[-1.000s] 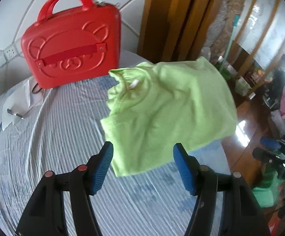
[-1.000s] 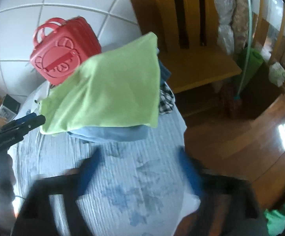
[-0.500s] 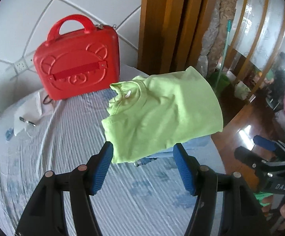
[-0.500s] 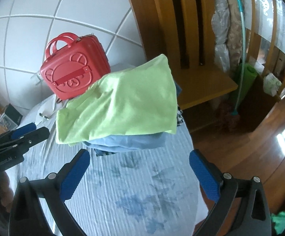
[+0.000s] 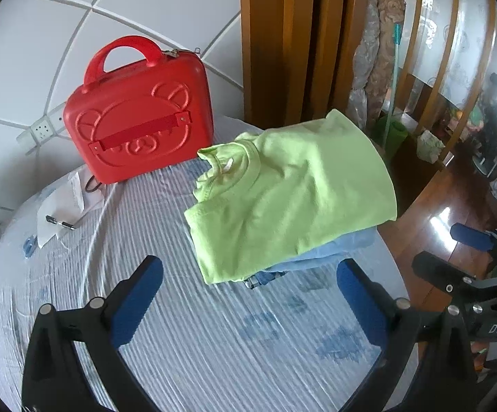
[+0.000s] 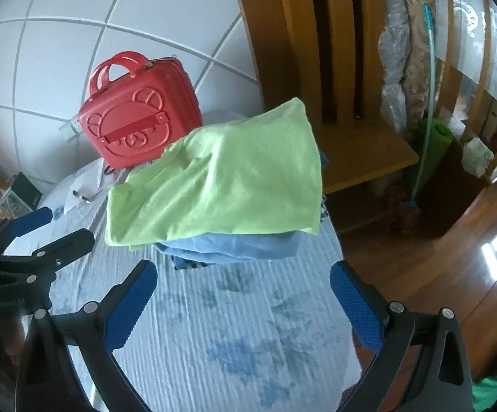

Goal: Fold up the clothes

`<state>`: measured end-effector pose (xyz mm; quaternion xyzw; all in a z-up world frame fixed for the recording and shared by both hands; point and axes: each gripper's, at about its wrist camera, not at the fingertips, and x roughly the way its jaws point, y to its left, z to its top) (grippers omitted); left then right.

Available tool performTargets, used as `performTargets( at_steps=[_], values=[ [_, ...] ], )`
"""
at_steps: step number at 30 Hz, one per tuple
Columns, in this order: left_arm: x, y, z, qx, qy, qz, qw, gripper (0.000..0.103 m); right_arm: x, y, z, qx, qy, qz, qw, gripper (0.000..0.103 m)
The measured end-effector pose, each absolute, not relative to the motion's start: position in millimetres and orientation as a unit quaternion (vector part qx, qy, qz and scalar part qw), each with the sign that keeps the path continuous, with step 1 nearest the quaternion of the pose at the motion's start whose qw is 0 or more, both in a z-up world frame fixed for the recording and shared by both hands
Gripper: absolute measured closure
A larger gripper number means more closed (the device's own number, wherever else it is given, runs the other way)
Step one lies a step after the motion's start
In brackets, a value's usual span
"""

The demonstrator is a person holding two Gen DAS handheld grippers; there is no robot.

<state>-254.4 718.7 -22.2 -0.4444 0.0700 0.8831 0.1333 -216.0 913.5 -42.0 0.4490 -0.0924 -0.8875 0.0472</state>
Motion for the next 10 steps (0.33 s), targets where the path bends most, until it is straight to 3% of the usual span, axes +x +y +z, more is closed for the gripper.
performTargets(
  at_steps=[10],
  values=[
    [-249.6,723.6,-25.2,-0.450,0.074,0.878,0.145,0.000,-217.8,915.3,-43.2,0.455,-0.082,-0.886,0.038,0.001]
  ],
)
